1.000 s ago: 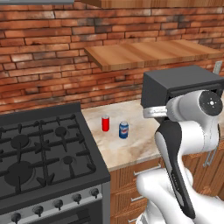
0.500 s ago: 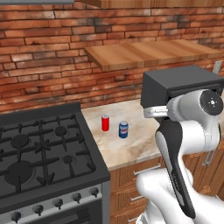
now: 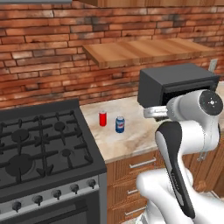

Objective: Four empty soda cans are scattered around the kitchen. Gather all the cans and cluster them next to the stove for recycling.

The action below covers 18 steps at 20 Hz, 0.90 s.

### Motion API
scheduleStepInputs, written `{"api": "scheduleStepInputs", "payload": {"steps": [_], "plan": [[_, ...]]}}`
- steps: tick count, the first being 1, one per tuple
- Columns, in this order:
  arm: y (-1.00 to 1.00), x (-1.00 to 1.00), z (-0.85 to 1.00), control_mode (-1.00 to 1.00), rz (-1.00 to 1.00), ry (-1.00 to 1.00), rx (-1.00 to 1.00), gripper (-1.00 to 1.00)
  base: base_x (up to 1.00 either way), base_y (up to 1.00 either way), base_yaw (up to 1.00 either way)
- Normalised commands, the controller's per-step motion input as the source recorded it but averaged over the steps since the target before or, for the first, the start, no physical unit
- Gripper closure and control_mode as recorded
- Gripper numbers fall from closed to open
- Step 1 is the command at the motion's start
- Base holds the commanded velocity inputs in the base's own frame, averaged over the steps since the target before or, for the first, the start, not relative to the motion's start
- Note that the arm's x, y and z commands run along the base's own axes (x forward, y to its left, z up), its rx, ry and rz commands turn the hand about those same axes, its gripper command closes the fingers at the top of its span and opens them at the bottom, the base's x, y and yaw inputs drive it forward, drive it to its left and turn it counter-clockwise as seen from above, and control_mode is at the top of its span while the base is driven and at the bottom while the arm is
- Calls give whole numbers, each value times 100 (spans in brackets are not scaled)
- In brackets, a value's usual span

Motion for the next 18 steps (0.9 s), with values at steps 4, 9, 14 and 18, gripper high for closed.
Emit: {"api": "scheduleStepInputs", "payload": {"steps": [4,9,14,18], "plan": [[0,0,0,100,0,0,0,-100,-59,-3,0],[0,0,0,100,0,0,0,-100,-62,-1,0],[0,0,0,100,0,0,0,-100,-51,0,7],[0,0,0,100,0,0,0,-100,-34,7,21]]}}
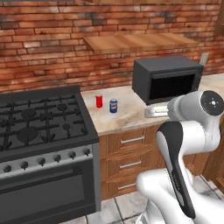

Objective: Four empty soda cans are scattered around the kitchen. Gather all the cans and cluster them next to the stove for recycling.

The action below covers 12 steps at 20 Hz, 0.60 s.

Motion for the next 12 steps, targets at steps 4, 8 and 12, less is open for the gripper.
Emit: {"api": "scheduleStepInputs", "payload": {"steps": [4,8,12], "plan": [[0,0,0,100,0,0,0,-100,-19,17,36],[0,0,0,100,0,0,0,-100,-18,12,46],[0,0,0,100,0,0,0,-100,-19,10,48]]}}
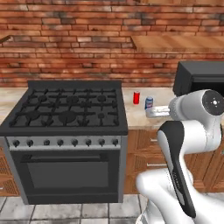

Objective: Four empty soda cans are scattered around the kitchen. Gather all the cans and cluster them next to the stove for recycling.

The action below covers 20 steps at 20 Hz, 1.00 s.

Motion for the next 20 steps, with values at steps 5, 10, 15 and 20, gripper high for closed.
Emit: {"api": "scheduleStepInputs", "payload": {"steps": [5,10,15,20], "plan": [[0,0,0,100,0,0,0,-100,-3,19,46],[0,0,0,100,0,0,0,-100,2,24,45],[0,0,0,100,0,0,0,-100,10,27,43],[0,0,0,100,0,0,0,-100,15,30,40]]}}
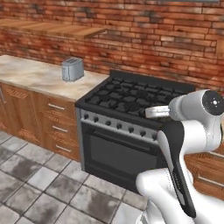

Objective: Four empty soda cans are scattered around the kitchen. Gather all the cans and cluster them next to the stove for recycling.

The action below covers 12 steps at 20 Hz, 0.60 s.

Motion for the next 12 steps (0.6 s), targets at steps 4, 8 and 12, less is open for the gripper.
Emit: {"api": "scheduleStepInputs", "payload": {"steps": [4,8,12], "plan": [[0,0,0,100,0,0,0,-100,23,27,36],[0,0,0,100,0,0,0,-100,23,21,38],[0,0,0,100,0,0,0,-100,25,12,40]]}}
